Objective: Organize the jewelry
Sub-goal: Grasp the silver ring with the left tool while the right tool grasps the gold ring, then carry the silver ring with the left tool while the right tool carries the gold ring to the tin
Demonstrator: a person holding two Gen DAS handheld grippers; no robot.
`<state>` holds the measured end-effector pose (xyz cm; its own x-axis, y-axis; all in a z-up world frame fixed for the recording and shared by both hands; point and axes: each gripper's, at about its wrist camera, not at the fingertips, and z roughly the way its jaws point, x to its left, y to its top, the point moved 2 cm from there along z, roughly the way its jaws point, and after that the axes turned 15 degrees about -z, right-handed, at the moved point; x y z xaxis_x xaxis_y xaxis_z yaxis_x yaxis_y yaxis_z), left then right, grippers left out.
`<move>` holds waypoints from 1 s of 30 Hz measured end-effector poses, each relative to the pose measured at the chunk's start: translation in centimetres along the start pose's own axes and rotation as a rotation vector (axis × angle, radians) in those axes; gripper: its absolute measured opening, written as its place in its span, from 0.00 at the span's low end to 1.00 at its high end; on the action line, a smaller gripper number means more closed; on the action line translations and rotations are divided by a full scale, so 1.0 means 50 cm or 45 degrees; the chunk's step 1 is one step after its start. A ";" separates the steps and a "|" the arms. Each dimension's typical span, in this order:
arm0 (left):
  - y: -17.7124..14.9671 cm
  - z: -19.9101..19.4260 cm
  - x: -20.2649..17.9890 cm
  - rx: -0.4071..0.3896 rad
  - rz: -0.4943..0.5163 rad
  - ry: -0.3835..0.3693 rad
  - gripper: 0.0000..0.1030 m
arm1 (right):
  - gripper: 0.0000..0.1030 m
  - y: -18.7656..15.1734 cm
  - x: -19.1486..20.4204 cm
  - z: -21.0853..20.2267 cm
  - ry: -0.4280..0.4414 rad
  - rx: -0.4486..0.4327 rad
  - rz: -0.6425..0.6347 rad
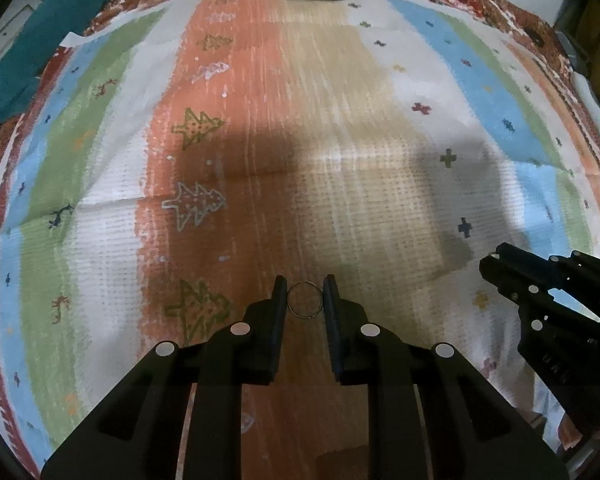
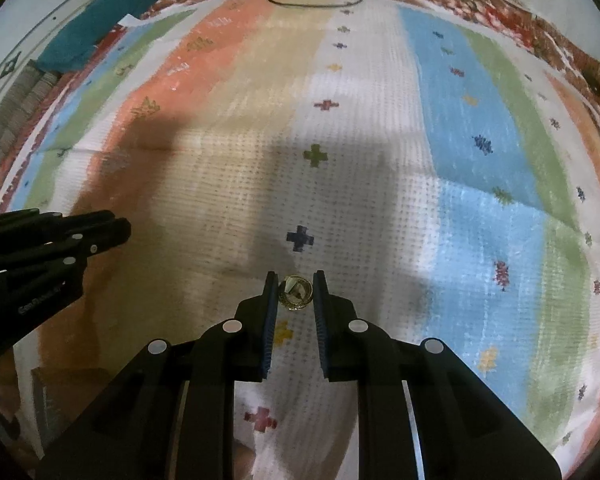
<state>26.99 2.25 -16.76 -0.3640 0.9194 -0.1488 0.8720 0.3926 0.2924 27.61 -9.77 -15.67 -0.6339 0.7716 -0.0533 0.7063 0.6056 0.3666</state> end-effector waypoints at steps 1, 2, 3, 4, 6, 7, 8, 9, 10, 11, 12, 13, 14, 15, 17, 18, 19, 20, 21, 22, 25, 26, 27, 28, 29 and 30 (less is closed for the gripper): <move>-0.002 -0.007 0.003 -0.004 -0.002 -0.005 0.17 | 0.18 0.000 0.002 -0.007 -0.001 -0.008 -0.001; -0.005 -0.014 0.006 -0.009 -0.002 -0.008 0.17 | 0.18 -0.001 0.004 -0.011 -0.002 -0.014 -0.002; -0.009 -0.024 0.009 -0.018 -0.001 -0.007 0.17 | 0.18 -0.002 0.006 -0.019 -0.005 -0.022 -0.005; -0.012 -0.030 0.009 -0.025 0.001 -0.007 0.17 | 0.18 -0.003 0.009 -0.026 -0.008 -0.029 -0.009; -0.017 -0.042 0.012 -0.034 -0.001 -0.014 0.17 | 0.18 -0.005 0.014 -0.039 -0.009 -0.043 -0.016; -0.019 -0.047 0.010 -0.040 -0.003 -0.017 0.17 | 0.18 -0.006 0.016 -0.046 -0.007 -0.050 -0.016; -0.023 -0.056 0.009 -0.047 -0.002 -0.021 0.17 | 0.18 -0.007 0.017 -0.051 -0.007 -0.056 -0.015; -0.023 -0.057 0.001 -0.052 -0.001 -0.022 0.17 | 0.18 -0.008 0.019 -0.059 -0.008 -0.064 -0.016; -0.025 -0.063 -0.004 -0.059 0.000 -0.025 0.17 | 0.18 -0.008 0.021 -0.064 -0.010 -0.071 -0.016; -0.029 -0.071 -0.006 -0.069 0.002 -0.031 0.17 | 0.18 -0.008 0.022 -0.070 -0.011 -0.077 -0.016; -0.030 -0.077 -0.009 -0.079 0.005 -0.036 0.17 | 0.18 -0.010 0.023 -0.078 -0.013 -0.087 -0.013; -0.032 -0.083 -0.012 -0.089 0.006 -0.039 0.17 | 0.18 -0.012 0.023 -0.083 -0.017 -0.095 -0.008; -0.034 -0.090 -0.013 -0.103 0.006 -0.041 0.17 | 0.18 -0.015 0.021 -0.087 -0.022 -0.100 -0.001; -0.036 -0.094 -0.014 -0.111 0.006 -0.042 0.17 | 0.18 -0.018 0.019 -0.090 -0.023 -0.107 0.016; -0.041 -0.104 -0.018 -0.125 0.010 -0.048 0.17 | 0.18 -0.024 0.020 -0.094 -0.007 -0.114 0.043; -0.044 -0.109 -0.018 -0.130 0.011 -0.049 0.17 | 0.18 -0.025 0.021 -0.095 -0.006 -0.115 0.041; -0.047 -0.113 -0.018 -0.134 0.011 -0.051 0.17 | 0.18 -0.027 0.024 -0.099 -0.009 -0.119 0.031; -0.050 -0.119 -0.017 -0.138 0.010 -0.053 0.17 | 0.18 -0.029 0.025 -0.103 -0.012 -0.122 0.024; -0.053 -0.123 -0.018 -0.142 0.009 -0.055 0.17 | 0.18 -0.031 0.026 -0.110 -0.015 -0.129 0.020; -0.055 -0.129 -0.018 -0.148 0.009 -0.057 0.17 | 0.18 -0.032 0.026 -0.114 -0.014 -0.133 0.022; -0.062 -0.147 -0.019 -0.166 0.009 -0.068 0.17 | 0.18 -0.035 0.026 -0.130 -0.020 -0.150 0.023; -0.066 -0.153 -0.019 -0.170 0.007 -0.073 0.17 | 0.18 -0.035 0.027 -0.137 -0.028 -0.161 0.025; -0.069 -0.157 -0.017 -0.174 0.006 -0.076 0.17 | 0.18 -0.036 0.029 -0.145 -0.039 -0.175 0.020; -0.072 -0.161 -0.017 -0.176 0.005 -0.077 0.17 | 0.18 -0.036 0.031 -0.149 -0.042 -0.181 0.010; -0.077 -0.165 -0.016 -0.178 0.005 -0.081 0.17 | 0.18 -0.036 0.034 -0.155 -0.043 -0.186 0.000; -0.080 -0.168 -0.015 -0.178 0.006 -0.083 0.18 | 0.18 -0.036 0.037 -0.161 -0.046 -0.195 -0.004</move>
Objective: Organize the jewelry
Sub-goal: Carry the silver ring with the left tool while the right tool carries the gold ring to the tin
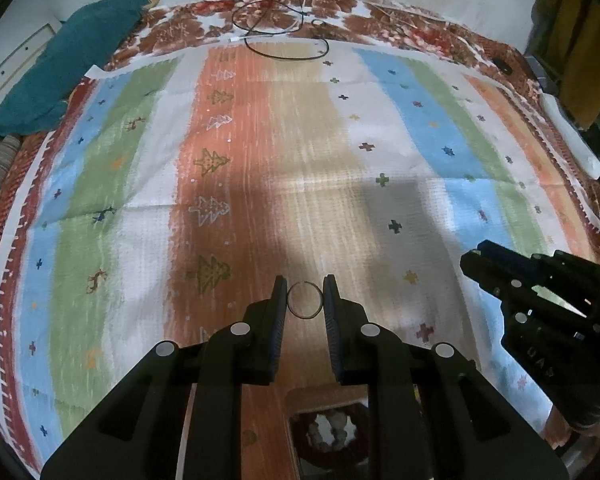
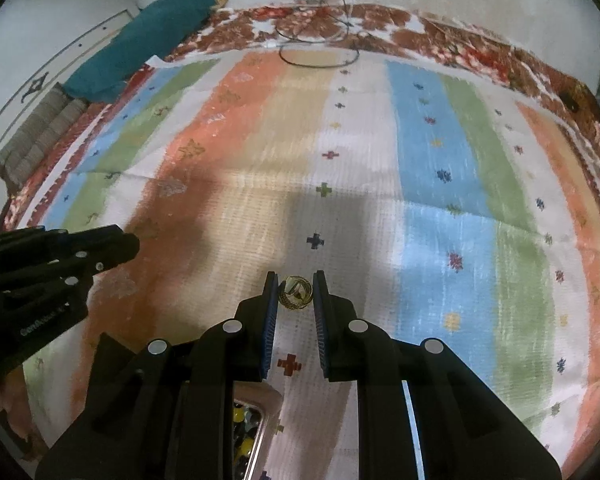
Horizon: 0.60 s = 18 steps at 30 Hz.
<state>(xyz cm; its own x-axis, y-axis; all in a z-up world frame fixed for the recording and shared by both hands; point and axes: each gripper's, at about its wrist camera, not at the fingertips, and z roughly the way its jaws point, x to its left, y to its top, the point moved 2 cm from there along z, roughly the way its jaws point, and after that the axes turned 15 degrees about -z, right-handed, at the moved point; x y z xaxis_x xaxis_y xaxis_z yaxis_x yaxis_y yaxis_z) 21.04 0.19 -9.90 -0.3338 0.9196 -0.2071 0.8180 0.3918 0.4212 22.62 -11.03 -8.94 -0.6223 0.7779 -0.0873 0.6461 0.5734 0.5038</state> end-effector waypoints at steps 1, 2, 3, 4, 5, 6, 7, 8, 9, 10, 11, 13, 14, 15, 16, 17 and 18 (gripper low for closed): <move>-0.003 -0.003 0.001 -0.001 0.001 -0.001 0.18 | 0.18 0.000 0.002 -0.007 0.001 -0.008 0.000; -0.006 -0.007 0.003 -0.002 -0.001 -0.004 0.18 | 0.18 -0.001 0.002 -0.010 0.004 -0.011 0.001; -0.008 -0.009 0.004 -0.002 -0.002 -0.005 0.17 | 0.18 -0.003 0.004 -0.015 0.005 -0.016 0.002; -0.009 -0.011 0.004 -0.002 -0.002 -0.006 0.17 | 0.18 -0.006 0.006 -0.018 0.009 -0.015 0.002; -0.010 -0.013 0.005 -0.004 -0.003 -0.007 0.17 | 0.18 -0.009 0.008 -0.020 0.011 -0.014 0.000; -0.011 -0.017 0.005 -0.006 -0.005 -0.010 0.17 | 0.18 -0.012 0.010 -0.023 0.012 -0.014 -0.006; -0.013 -0.020 0.005 -0.008 -0.006 -0.013 0.17 | 0.18 -0.015 0.012 -0.026 0.010 -0.015 -0.014; -0.015 -0.024 0.004 -0.011 -0.005 -0.017 0.17 | 0.18 -0.017 0.013 -0.029 0.007 -0.016 -0.017; -0.016 -0.027 0.004 -0.014 -0.006 -0.020 0.17 | 0.18 -0.019 0.012 -0.033 0.007 -0.018 -0.014; -0.019 -0.032 0.003 -0.017 -0.006 -0.026 0.17 | 0.18 -0.021 0.010 -0.034 0.010 -0.019 -0.010; -0.023 -0.036 0.001 -0.021 -0.004 -0.030 0.17 | 0.18 -0.022 0.010 -0.037 0.011 -0.022 -0.006; -0.029 -0.044 -0.001 -0.025 0.001 -0.036 0.18 | 0.18 -0.026 0.013 -0.042 0.012 -0.024 -0.006; -0.034 -0.048 -0.002 -0.029 0.006 -0.037 0.18 | 0.18 -0.028 0.016 -0.045 0.015 -0.026 -0.009; -0.037 -0.052 -0.002 -0.032 0.009 -0.039 0.18 | 0.18 -0.030 0.017 -0.047 0.015 -0.027 -0.012; -0.039 -0.055 -0.003 -0.035 0.009 -0.041 0.18 | 0.18 -0.032 0.021 -0.051 0.017 -0.029 -0.016; -0.040 -0.058 -0.004 -0.037 0.008 -0.043 0.18 | 0.18 -0.033 0.022 -0.052 0.019 -0.031 -0.018; -0.042 -0.062 -0.004 -0.040 0.001 -0.050 0.17 | 0.18 -0.035 0.026 -0.056 0.020 -0.034 -0.022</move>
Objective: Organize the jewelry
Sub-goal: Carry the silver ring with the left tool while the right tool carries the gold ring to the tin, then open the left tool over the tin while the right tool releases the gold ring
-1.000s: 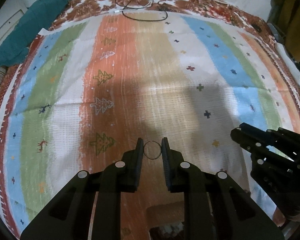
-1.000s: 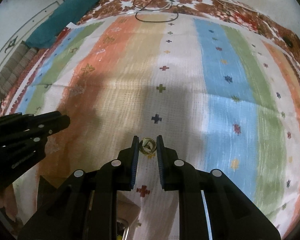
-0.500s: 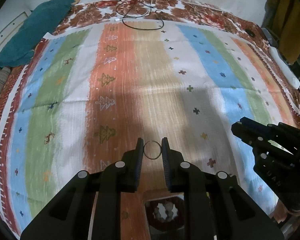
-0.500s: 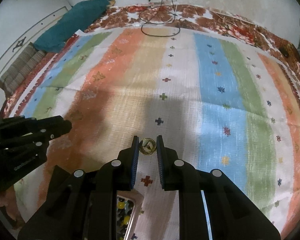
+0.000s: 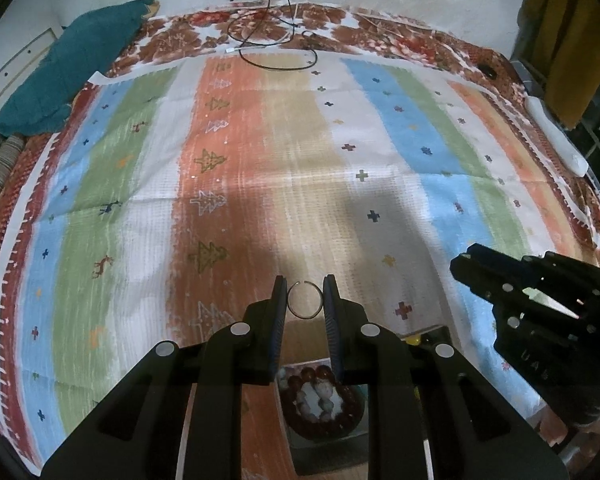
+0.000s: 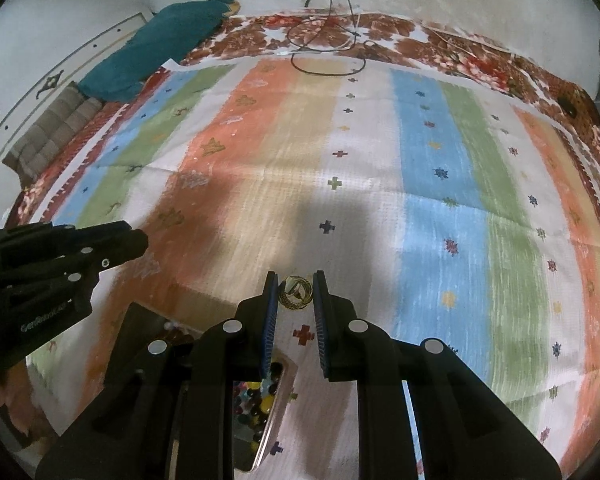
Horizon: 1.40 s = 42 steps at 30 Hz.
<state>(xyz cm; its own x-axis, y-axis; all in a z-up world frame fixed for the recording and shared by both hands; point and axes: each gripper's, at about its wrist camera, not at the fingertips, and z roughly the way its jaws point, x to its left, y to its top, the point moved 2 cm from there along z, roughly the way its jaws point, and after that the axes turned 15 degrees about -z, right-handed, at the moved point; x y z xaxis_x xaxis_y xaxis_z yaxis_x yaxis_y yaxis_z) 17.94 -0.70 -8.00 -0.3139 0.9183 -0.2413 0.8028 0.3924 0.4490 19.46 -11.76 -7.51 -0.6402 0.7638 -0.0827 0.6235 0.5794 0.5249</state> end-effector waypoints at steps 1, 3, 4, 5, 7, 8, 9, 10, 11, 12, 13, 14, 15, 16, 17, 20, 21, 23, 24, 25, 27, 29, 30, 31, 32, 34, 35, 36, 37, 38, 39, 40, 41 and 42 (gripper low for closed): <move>-0.002 -0.004 0.000 -0.005 -0.005 -0.008 0.17 | 0.18 0.000 0.001 -0.003 -0.001 -0.003 -0.003; -0.006 -0.015 -0.001 -0.013 -0.006 -0.022 0.17 | 0.18 -0.003 0.000 -0.014 -0.016 -0.018 -0.002; -0.008 -0.020 -0.001 -0.016 -0.002 -0.025 0.18 | 0.18 -0.003 0.000 -0.020 -0.011 -0.024 -0.001; -0.011 -0.026 -0.001 -0.020 -0.002 -0.030 0.18 | 0.18 -0.004 0.001 -0.024 -0.010 -0.029 -0.002; -0.014 -0.033 0.002 -0.024 -0.007 -0.035 0.18 | 0.18 -0.006 0.005 -0.033 -0.018 -0.039 -0.008; -0.017 -0.038 0.004 -0.029 -0.011 -0.039 0.18 | 0.18 -0.007 0.006 -0.034 -0.017 -0.041 -0.010; -0.019 -0.042 0.004 -0.033 -0.013 -0.042 0.17 | 0.18 -0.009 0.010 -0.037 -0.015 -0.043 -0.013; -0.021 -0.046 0.005 -0.036 -0.015 -0.045 0.18 | 0.18 -0.009 0.012 -0.038 -0.014 -0.044 -0.015; -0.023 -0.049 0.006 -0.039 -0.016 -0.046 0.18 | 0.18 -0.010 0.014 -0.039 -0.012 -0.043 -0.016; -0.026 -0.055 0.007 -0.045 -0.016 -0.048 0.18 | 0.18 -0.011 0.017 -0.041 -0.006 -0.042 -0.014; -0.028 -0.060 0.007 -0.052 -0.013 -0.047 0.18 | 0.18 -0.012 0.021 -0.044 0.003 -0.040 -0.016; -0.031 -0.063 0.008 -0.058 -0.011 -0.046 0.18 | 0.18 -0.013 0.022 -0.047 0.006 -0.042 -0.019; -0.034 -0.068 0.008 -0.062 -0.009 -0.048 0.18 | 0.18 -0.015 0.025 -0.051 0.005 -0.047 -0.017; -0.037 -0.072 0.008 -0.063 -0.009 -0.053 0.18 | 0.18 -0.017 0.028 -0.053 0.013 -0.047 -0.016; -0.039 -0.074 0.009 -0.064 -0.008 -0.055 0.18 | 0.18 -0.019 0.031 -0.054 0.019 -0.045 -0.020; -0.044 -0.082 0.009 -0.070 -0.005 -0.061 0.18 | 0.18 -0.023 0.042 -0.059 0.016 -0.048 -0.037; -0.046 -0.083 0.008 -0.070 -0.005 -0.064 0.18 | 0.18 -0.026 0.045 -0.063 0.019 -0.052 -0.040; -0.051 -0.089 0.007 -0.074 0.000 -0.067 0.18 | 0.18 -0.029 0.049 -0.067 0.022 -0.054 -0.046; -0.054 -0.091 0.008 -0.075 0.001 -0.070 0.18 | 0.18 -0.033 0.052 -0.069 0.025 -0.053 -0.052; -0.056 -0.093 0.008 -0.075 0.002 -0.073 0.18 | 0.18 -0.035 0.054 -0.070 0.026 -0.053 -0.055; -0.062 -0.099 0.009 -0.079 0.002 -0.076 0.18 | 0.18 -0.040 0.057 -0.073 0.029 -0.054 -0.059; -0.069 -0.105 0.009 -0.080 0.003 -0.080 0.18 | 0.18 -0.044 0.062 -0.076 0.037 -0.051 -0.067; -0.069 -0.105 0.008 -0.081 0.003 -0.081 0.18 | 0.18 -0.046 0.065 -0.078 0.035 -0.052 -0.072; -0.073 -0.109 0.008 -0.084 0.004 -0.084 0.18 | 0.18 -0.047 0.068 -0.080 0.035 -0.054 -0.075; -0.076 -0.111 0.007 -0.085 0.004 -0.086 0.18 | 0.18 -0.048 0.072 -0.082 0.038 -0.055 -0.077; -0.084 -0.115 0.007 -0.084 0.008 -0.090 0.18 | 0.18 -0.050 0.077 -0.084 0.040 -0.056 -0.080; -0.088 -0.117 0.007 -0.078 0.009 -0.094 0.18 | 0.18 -0.051 0.079 -0.085 0.043 -0.056 -0.081; -0.089 -0.117 0.008 -0.071 0.003 -0.103 0.18 | 0.18 -0.052 0.082 -0.085 0.049 -0.054 -0.083; -0.090 -0.118 0.012 -0.060 -0.014 -0.119 0.18 | 0.18 -0.054 0.085 -0.084 0.055 -0.049 -0.086; -0.089 -0.120 0.015 -0.056 -0.029 -0.131 0.18 | 0.18 -0.056 0.087 -0.082 0.065 -0.042 -0.089; -0.089 -0.122 0.016 -0.058 -0.029 -0.132 0.19 | 0.18 -0.058 0.089 -0.078 0.074 -0.032 -0.090; -0.089 -0.123 0.017 -0.061 -0.025 -0.129 0.23 | 0.18 -0.061 0.088 -0.076 0.072 -0.026 -0.082; -0.088 -0.123 0.018 -0.063 -0.026 -0.128 0.25 | 0.20 -0.063 0.087 -0.074 0.070 -0.018 -0.077; -0.087 -0.123 0.019 -0.063 -0.033 -0.127 0.26 | 0.22 -0.064 0.086 -0.073 0.070 -0.012 -0.072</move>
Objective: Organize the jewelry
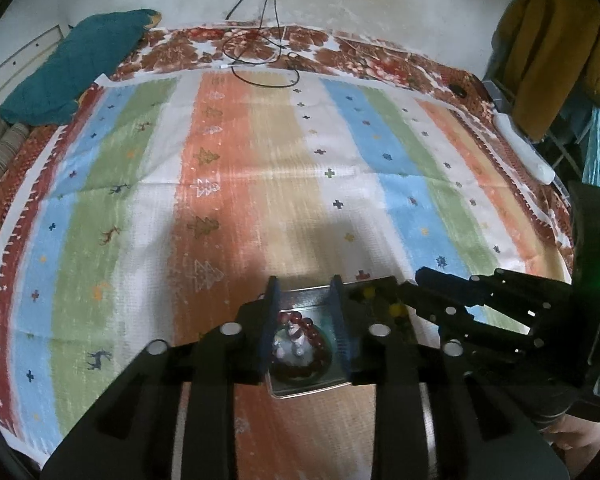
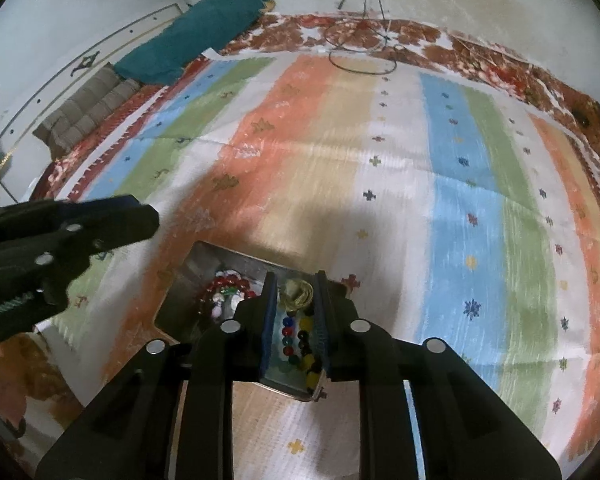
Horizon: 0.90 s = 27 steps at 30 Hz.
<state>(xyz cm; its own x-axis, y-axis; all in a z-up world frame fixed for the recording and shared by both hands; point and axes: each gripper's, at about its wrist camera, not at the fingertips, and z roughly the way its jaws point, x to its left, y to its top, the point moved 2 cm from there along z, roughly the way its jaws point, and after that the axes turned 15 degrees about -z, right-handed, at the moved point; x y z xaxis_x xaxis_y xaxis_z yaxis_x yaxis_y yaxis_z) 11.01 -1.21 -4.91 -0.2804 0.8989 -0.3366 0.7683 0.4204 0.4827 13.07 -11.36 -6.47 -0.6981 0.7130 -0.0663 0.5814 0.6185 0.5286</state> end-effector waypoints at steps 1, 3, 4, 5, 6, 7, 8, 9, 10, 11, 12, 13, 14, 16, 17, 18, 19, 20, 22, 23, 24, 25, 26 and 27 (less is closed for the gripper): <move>0.001 0.000 0.001 0.000 -0.004 0.002 0.26 | 0.24 -0.001 -0.001 -0.001 -0.003 -0.001 0.001; 0.001 -0.001 0.001 -0.002 -0.007 0.003 0.28 | 0.29 -0.002 -0.003 -0.005 -0.004 -0.004 0.007; 0.001 -0.004 0.001 -0.004 -0.006 0.003 0.29 | 0.30 -0.005 -0.004 -0.007 -0.003 -0.003 0.013; 0.001 -0.005 0.000 -0.006 -0.005 0.004 0.29 | 0.30 -0.006 -0.006 -0.008 -0.003 -0.001 0.017; 0.000 -0.006 0.001 -0.008 -0.007 0.008 0.30 | 0.30 -0.008 -0.006 -0.011 -0.009 0.000 0.018; -0.001 -0.006 0.004 -0.008 -0.009 0.011 0.31 | 0.31 -0.010 -0.007 -0.013 -0.016 0.000 0.018; -0.002 -0.006 0.004 -0.006 -0.011 0.014 0.31 | 0.31 -0.013 -0.008 -0.016 -0.022 0.001 0.017; -0.004 -0.008 0.005 -0.004 -0.009 0.015 0.32 | 0.33 -0.016 -0.009 -0.020 -0.022 0.000 0.019; -0.007 -0.011 0.005 -0.005 -0.006 0.015 0.32 | 0.34 -0.019 -0.009 -0.025 -0.020 -0.001 0.022; -0.008 -0.013 0.006 -0.005 -0.004 0.015 0.33 | 0.36 -0.021 -0.009 -0.030 -0.020 -0.005 0.023; -0.011 -0.017 0.006 -0.005 0.000 0.014 0.33 | 0.37 -0.023 -0.008 -0.036 -0.021 -0.009 0.020; -0.014 -0.021 0.006 -0.007 0.005 0.014 0.33 | 0.38 -0.025 -0.006 -0.043 -0.025 -0.016 0.015; -0.016 -0.023 0.006 -0.010 0.009 0.015 0.34 | 0.41 -0.026 -0.006 -0.047 -0.025 -0.020 0.011; -0.022 -0.033 0.006 -0.021 0.020 0.015 0.46 | 0.42 -0.030 -0.001 -0.058 -0.024 -0.028 0.000; -0.026 -0.039 0.005 -0.028 0.029 0.017 0.47 | 0.43 -0.032 -0.001 -0.060 -0.027 -0.030 0.001; -0.028 -0.042 0.005 -0.032 0.035 0.018 0.48 | 0.45 -0.034 -0.001 -0.064 -0.026 -0.031 0.004; -0.032 -0.046 0.005 -0.035 0.040 0.017 0.48 | 0.46 -0.037 0.000 -0.068 -0.023 -0.033 0.007; -0.035 -0.050 0.005 -0.037 0.043 0.017 0.49 | 0.47 -0.038 0.000 -0.071 -0.022 -0.036 0.007; -0.040 -0.056 0.007 -0.040 0.049 0.013 0.49 | 0.50 -0.042 0.003 -0.082 -0.022 -0.051 0.008; -0.042 -0.060 0.008 -0.043 0.051 0.010 0.49 | 0.52 -0.045 0.006 -0.089 -0.024 -0.061 0.007; -0.045 -0.065 0.009 -0.048 0.051 0.007 0.53 | 0.53 -0.047 0.006 -0.095 -0.026 -0.068 0.007; -0.047 -0.068 0.008 -0.053 0.053 0.006 0.58 | 0.54 -0.050 0.008 -0.102 -0.028 -0.077 0.006; -0.050 -0.074 0.009 -0.061 0.060 0.004 0.59 | 0.56 -0.054 0.009 -0.107 -0.028 -0.083 0.006; -0.053 -0.077 0.008 -0.064 0.064 0.004 0.60 | 0.58 -0.058 0.010 -0.113 -0.028 -0.090 0.008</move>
<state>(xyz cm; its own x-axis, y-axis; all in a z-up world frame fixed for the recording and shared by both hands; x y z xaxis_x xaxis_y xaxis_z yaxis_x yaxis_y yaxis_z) 6.63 -1.48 -3.23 -0.2441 0.9195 -0.3081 0.7517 0.3802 0.5389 8.67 -14.65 -3.26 -0.6848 0.7242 -0.0807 0.5543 0.5896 0.5875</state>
